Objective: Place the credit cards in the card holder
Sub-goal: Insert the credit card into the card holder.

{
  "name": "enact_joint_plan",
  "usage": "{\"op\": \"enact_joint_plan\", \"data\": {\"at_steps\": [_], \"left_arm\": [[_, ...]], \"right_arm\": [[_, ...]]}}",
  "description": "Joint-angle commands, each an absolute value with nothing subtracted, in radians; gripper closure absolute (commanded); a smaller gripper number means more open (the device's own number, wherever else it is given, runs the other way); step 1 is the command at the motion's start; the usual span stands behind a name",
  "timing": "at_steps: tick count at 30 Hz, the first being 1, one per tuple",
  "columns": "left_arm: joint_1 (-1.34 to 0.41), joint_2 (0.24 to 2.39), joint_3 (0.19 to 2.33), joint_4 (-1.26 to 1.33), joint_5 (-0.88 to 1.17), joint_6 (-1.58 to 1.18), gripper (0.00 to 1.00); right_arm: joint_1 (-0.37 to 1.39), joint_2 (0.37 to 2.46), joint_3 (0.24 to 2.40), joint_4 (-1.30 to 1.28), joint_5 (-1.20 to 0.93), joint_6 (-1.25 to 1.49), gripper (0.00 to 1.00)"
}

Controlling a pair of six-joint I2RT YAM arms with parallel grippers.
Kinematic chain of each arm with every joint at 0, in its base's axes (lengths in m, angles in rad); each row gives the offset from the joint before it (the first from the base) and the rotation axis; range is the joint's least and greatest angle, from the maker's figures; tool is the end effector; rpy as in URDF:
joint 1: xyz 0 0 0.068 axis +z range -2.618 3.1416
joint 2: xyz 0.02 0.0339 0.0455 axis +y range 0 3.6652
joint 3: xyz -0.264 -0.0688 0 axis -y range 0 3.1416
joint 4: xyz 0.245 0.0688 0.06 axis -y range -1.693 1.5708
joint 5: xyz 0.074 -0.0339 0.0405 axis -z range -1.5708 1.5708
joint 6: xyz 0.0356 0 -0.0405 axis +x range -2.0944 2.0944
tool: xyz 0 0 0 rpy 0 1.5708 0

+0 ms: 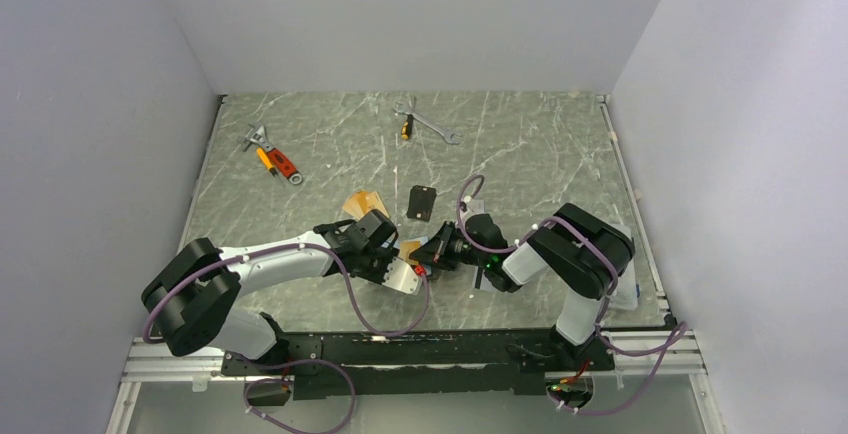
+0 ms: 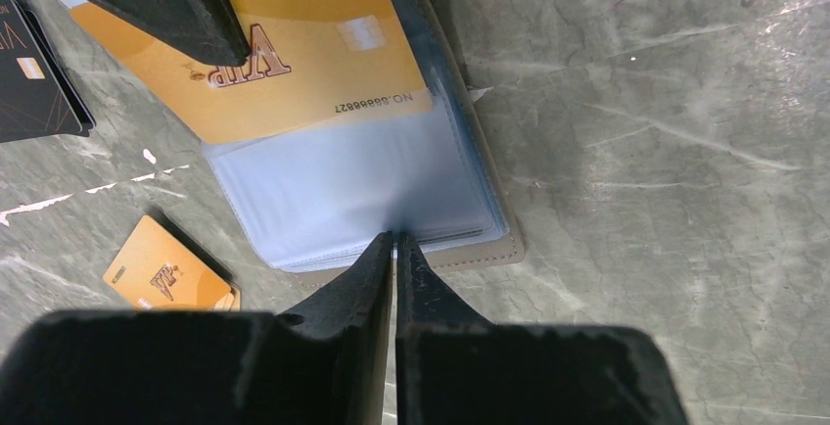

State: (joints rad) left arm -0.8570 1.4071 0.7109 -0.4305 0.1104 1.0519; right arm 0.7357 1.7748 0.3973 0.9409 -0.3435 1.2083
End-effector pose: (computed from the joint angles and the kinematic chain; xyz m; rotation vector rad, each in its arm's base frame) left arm 0.1610 -0.1919 0.1641 2.2127 1.5264 -0.0888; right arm 0.1972 0.1947 0.0976 0.2977 2.3448 1.4656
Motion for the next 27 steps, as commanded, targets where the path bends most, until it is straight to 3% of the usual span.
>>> {"op": "enact_joint_plan", "data": {"at_steps": [1, 27], "left_arm": [[-0.859, 1.407, 0.696, -0.479, 0.111, 1.038, 0.90], [-0.862, 1.400, 0.700, -0.491, 0.127, 1.029, 0.91]], "right_arm": [[0.739, 1.799, 0.420, 0.972, -0.376, 1.199, 1.00], [0.738, 1.822, 0.495, 0.701, -0.408, 1.099, 1.00]]}}
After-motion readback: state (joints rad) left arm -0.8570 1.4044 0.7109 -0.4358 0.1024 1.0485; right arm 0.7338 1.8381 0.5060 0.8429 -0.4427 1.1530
